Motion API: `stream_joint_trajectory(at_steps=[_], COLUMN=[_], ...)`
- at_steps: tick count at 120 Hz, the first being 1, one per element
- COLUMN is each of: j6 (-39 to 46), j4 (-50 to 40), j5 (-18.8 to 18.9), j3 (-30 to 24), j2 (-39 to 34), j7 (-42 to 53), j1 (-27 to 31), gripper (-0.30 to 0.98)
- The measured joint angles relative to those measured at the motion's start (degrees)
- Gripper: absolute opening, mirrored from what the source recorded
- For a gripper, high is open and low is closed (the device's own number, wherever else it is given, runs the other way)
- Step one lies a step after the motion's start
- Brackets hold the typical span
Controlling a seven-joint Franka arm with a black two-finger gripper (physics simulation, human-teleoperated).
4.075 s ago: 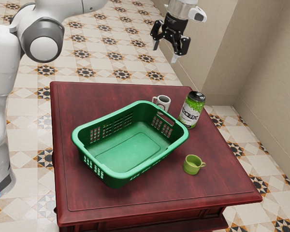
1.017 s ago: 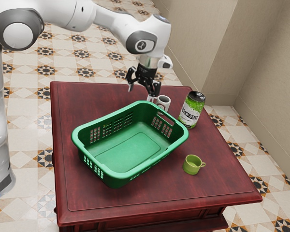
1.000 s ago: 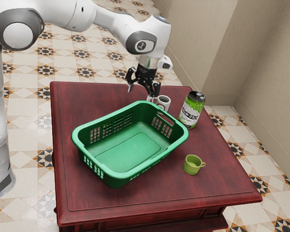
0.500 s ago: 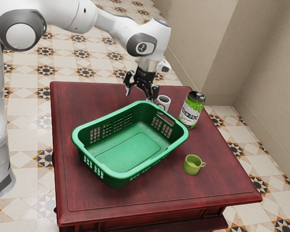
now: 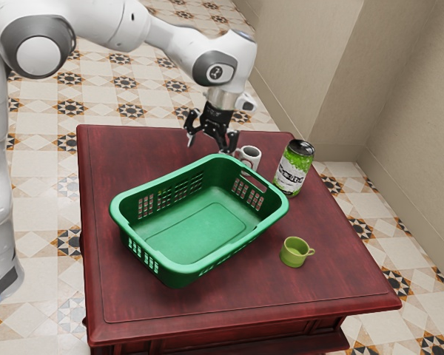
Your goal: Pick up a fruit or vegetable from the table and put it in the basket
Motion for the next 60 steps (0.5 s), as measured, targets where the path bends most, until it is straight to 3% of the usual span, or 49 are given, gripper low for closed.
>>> stream_joint_trajectory(at_steps=[60], j6=[-0.29], j4=[0.0], j5=[-0.23], j3=[0.0], j2=[0.92], j7=[0.09], j1=[-0.04], gripper=[0.69])
